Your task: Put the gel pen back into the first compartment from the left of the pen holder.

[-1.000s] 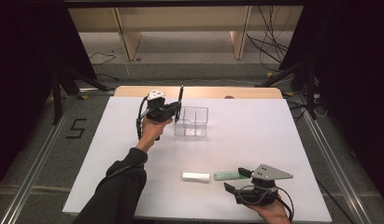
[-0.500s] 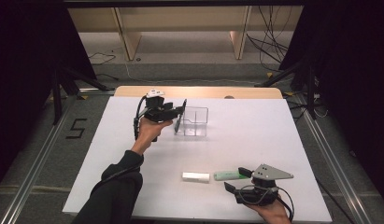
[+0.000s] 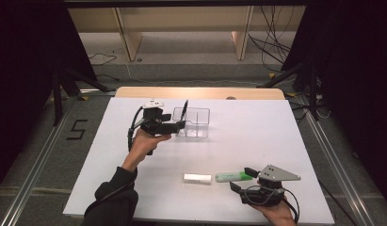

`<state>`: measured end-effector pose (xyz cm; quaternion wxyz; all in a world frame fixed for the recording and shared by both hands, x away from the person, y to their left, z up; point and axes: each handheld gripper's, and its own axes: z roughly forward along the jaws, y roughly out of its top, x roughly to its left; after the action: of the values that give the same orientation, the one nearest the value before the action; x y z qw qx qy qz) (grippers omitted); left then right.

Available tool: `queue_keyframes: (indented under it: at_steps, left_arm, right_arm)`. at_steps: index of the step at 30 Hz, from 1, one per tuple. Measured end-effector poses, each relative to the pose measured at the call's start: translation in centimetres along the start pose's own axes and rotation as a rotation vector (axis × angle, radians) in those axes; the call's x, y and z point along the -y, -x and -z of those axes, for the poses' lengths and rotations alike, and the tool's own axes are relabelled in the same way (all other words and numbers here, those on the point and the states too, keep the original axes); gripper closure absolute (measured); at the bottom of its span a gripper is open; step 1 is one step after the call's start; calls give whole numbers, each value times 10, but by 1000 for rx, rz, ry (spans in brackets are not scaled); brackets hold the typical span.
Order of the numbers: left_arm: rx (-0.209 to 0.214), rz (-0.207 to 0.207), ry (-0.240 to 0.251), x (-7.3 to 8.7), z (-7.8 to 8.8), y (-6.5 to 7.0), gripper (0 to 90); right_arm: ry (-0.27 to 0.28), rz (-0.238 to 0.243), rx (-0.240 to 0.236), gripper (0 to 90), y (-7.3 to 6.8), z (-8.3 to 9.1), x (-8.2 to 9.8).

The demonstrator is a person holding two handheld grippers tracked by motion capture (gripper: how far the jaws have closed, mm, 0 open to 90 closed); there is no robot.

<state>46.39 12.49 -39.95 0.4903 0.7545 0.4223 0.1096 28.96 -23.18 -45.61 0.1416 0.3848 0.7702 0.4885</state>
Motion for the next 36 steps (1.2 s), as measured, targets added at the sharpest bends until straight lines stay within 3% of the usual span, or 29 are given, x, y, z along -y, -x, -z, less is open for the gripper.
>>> queue_keyframes:
  at_steps: [3, 6, 15, 36]
  left_arm:
    - [9, -29, -29, 6, 2, 9, 242]
    - [-5, -49, -24, 5, 5, 14, 236]
    - [38, -108, -79, 12, 3, 32, 222]
    - [100, -166, -125, 15, -1, 53, 189]
  right_arm:
    - [1, -8, 6, 229, 2, 1, 0]
    - [4, -5, 9, 229, 2, 2, 0]
    - [2, -5, 10, 229, 3, 2, 2]
    - [6, -18, 24, 229, 9, 4, 6]
